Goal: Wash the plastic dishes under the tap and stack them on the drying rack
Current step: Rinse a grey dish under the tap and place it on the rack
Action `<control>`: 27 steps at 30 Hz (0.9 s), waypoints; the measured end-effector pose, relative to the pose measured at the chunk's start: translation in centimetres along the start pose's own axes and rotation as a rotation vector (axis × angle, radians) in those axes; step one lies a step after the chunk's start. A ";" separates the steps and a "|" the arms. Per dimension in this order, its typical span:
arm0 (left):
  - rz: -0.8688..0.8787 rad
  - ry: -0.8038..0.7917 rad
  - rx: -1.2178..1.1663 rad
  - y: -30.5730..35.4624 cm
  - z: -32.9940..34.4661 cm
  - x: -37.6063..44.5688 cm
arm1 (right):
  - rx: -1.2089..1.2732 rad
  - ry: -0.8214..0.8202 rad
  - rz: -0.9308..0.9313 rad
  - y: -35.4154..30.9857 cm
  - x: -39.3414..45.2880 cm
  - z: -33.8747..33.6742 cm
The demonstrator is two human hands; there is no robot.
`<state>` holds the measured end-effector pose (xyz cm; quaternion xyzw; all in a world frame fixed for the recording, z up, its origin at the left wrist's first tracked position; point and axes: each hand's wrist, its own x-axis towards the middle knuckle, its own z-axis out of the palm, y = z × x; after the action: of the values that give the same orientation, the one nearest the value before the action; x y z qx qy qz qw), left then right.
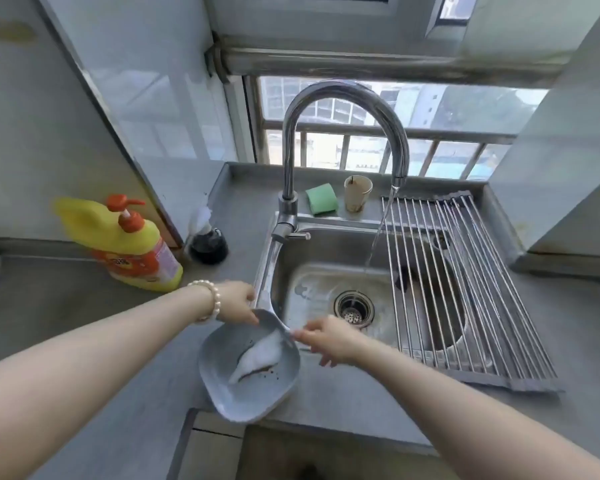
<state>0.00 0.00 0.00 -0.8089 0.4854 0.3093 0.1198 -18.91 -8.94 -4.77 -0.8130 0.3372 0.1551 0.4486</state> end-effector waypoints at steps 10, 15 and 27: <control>0.063 -0.011 -0.225 1.9 -1.7 2.5 | 0.065 0.125 -0.024 1.1 1.7 -3.4; 0.084 0.108 -0.165 5.1 -4.0 6.1 | 0.074 0.350 -0.003 3.1 2.7 -9.0; -0.069 0.064 -0.149 8.6 -5.8 12.4 | 0.164 0.471 -0.039 7.8 5.5 -16.4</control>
<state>-0.96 -15.95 -2.19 -0.8413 0.4365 0.3143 0.0541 -21.14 -27.74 -3.65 -0.7941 0.4280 -0.0751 0.4250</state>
